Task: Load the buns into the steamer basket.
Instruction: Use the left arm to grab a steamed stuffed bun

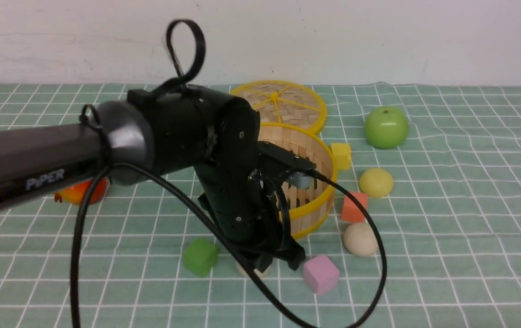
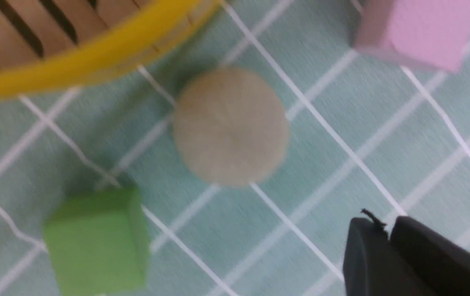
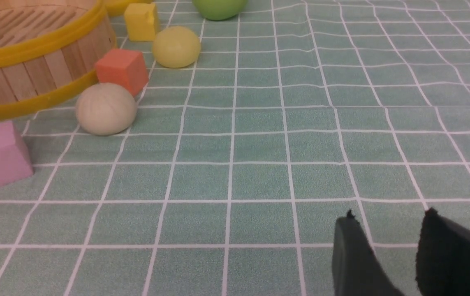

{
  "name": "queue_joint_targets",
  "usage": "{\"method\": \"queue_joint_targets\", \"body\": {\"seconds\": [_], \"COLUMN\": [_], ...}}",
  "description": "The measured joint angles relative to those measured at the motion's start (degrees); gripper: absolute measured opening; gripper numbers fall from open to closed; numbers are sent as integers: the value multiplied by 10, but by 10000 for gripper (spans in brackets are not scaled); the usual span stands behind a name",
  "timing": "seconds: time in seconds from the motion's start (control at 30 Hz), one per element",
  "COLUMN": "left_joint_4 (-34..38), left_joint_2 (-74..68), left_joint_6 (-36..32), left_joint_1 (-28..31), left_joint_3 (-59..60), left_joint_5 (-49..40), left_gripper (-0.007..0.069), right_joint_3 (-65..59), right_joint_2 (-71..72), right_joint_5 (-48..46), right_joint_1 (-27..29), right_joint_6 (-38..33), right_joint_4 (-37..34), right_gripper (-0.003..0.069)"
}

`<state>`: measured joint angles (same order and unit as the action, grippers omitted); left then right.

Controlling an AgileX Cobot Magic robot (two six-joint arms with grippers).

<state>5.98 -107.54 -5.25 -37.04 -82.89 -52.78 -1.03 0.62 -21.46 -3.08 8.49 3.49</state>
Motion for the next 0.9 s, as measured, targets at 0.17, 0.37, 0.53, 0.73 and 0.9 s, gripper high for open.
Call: {"method": "queue_joint_targets", "body": {"seconds": [0.17, 0.37, 0.53, 0.73, 0.9], "left_joint_4": [-5, -5, -17, -22, -22], "left_joint_2": [-6, -21, -47, -53, -57], "left_joint_6": [37, 46, 46, 46, 46], "left_joint_1": [28, 32, 32, 32, 32], "left_joint_3": [0, 0, 0, 0, 0], "left_joint_5": [51, 82, 84, 101, 110], "left_gripper": [298, 341, 342, 342, 320], "right_joint_3": [0, 0, 0, 0, 0], "right_joint_2": [0, 0, 0, 0, 0], "right_joint_5": [0, 0, 0, 0, 0], "right_joint_1": [0, 0, 0, 0, 0], "right_joint_6": [0, 0, 0, 0, 0], "right_joint_4": [0, 0, 0, 0, 0], "right_gripper": [240, 240, 240, 240, 240]}}
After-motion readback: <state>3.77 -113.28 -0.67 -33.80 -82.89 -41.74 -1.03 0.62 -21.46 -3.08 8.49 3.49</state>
